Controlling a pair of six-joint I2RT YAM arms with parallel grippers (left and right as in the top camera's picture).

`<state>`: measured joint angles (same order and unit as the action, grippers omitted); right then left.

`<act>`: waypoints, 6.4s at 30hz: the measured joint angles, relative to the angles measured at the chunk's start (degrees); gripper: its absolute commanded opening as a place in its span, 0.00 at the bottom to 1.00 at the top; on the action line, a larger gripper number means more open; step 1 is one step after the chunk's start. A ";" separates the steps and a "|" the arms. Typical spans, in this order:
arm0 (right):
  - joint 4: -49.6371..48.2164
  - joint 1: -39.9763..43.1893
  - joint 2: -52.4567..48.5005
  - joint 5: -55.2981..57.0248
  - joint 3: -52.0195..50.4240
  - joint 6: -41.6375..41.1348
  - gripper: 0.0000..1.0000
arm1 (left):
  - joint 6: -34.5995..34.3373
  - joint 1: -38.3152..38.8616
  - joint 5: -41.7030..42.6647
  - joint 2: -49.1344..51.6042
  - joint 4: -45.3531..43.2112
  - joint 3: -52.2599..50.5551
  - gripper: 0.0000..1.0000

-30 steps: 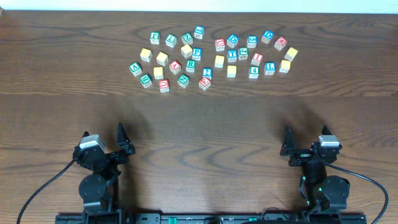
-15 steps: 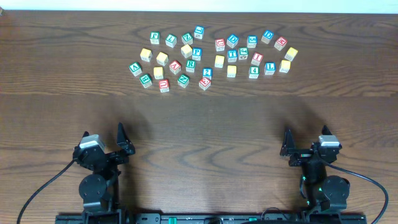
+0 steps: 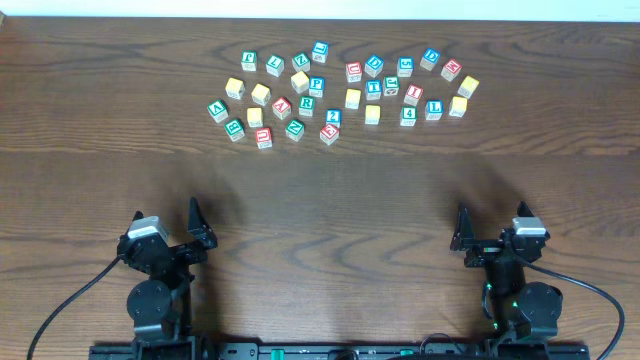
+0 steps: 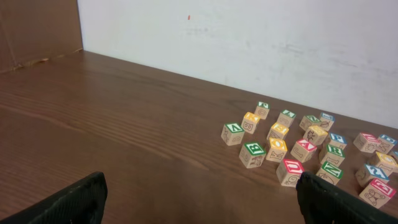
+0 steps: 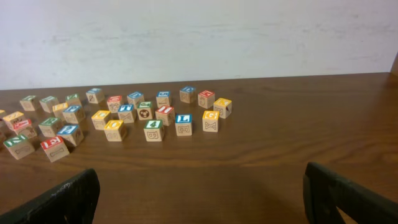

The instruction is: Spell out CORL

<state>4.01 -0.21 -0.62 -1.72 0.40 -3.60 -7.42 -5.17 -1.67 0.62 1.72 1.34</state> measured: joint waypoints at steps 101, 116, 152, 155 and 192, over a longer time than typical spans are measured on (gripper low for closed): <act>24.22 0.00 -73.81 -17.05 73.61 1.53 0.99 | 1.92 0.00 4.79 69.99 40.54 71.58 0.98; 54.86 -4.07 -114.51 -25.75 125.66 5.18 0.99 | 1.92 0.00 4.79 70.34 39.17 71.60 0.98; 47.28 -25.64 -139.62 9.57 128.21 -25.94 0.58 | 1.92 0.00 4.79 74.66 39.85 71.60 0.98; 46.25 -25.64 -141.15 10.27 128.21 -26.14 0.58 | 1.92 0.00 4.79 74.66 39.85 71.60 0.98; 43.69 -25.20 -145.92 10.97 128.87 -20.39 0.27 | 1.92 0.00 4.79 74.66 39.85 71.60 0.98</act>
<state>47.70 -25.41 -146.54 9.26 129.27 -23.99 -5.50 -5.17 3.11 75.29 41.56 72.95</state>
